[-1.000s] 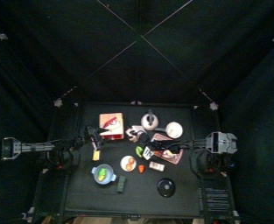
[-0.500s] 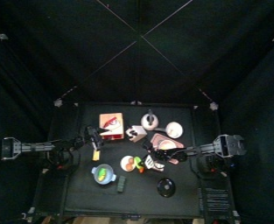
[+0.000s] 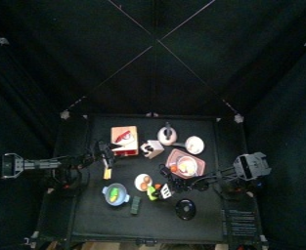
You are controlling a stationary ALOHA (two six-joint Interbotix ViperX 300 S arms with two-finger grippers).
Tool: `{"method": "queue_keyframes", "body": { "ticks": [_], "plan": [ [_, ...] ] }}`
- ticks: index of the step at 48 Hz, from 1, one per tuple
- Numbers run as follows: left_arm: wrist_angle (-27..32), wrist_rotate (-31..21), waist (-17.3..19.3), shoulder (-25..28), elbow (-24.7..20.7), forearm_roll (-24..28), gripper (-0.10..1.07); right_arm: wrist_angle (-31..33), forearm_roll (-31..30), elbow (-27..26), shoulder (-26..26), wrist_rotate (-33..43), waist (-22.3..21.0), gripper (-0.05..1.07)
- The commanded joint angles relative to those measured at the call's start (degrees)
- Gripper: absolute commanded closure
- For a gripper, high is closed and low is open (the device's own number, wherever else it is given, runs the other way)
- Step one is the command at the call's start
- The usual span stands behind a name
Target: Place starfruit in middle front of table
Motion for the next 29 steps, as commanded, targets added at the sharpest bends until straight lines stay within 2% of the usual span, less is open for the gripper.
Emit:
{"method": "queue_keyframes", "body": {
  "ticks": [1, 7, 15, 22, 29],
  "plan": [
    [0.2, 0.1, -0.2, 0.0, -0.9, -0.1, 0.11, -0.4, 1.8, -1.8, -0.4, 0.0, 1.3, 0.3],
    [0.4, 0.1, -0.2, 0.0, -0.9, -0.1, 0.11, 0.6, 4.0, -1.8, -1.0, 0.0, 1.8, 0.3],
    [0.4, 0.1, -0.2, 0.0, -1.1, 0.0, 0.11, 4.1, 3.5, -2.2, -2.6, 0.0, 1.4, 0.3],
    [0.4, 0.1, -0.1, 0.0, -1.2, 0.0, 0.11, 10.5, -0.4, -3.3, -4.4, 0.0, -2.4, 0.3],
    [0.4, 0.1, -0.1, 0.0, -1.2, 0.0, 0.11, 21.1, -7.1, -6.7, -4.8, 0.4, -7.6, 0.3]
  ]
}}
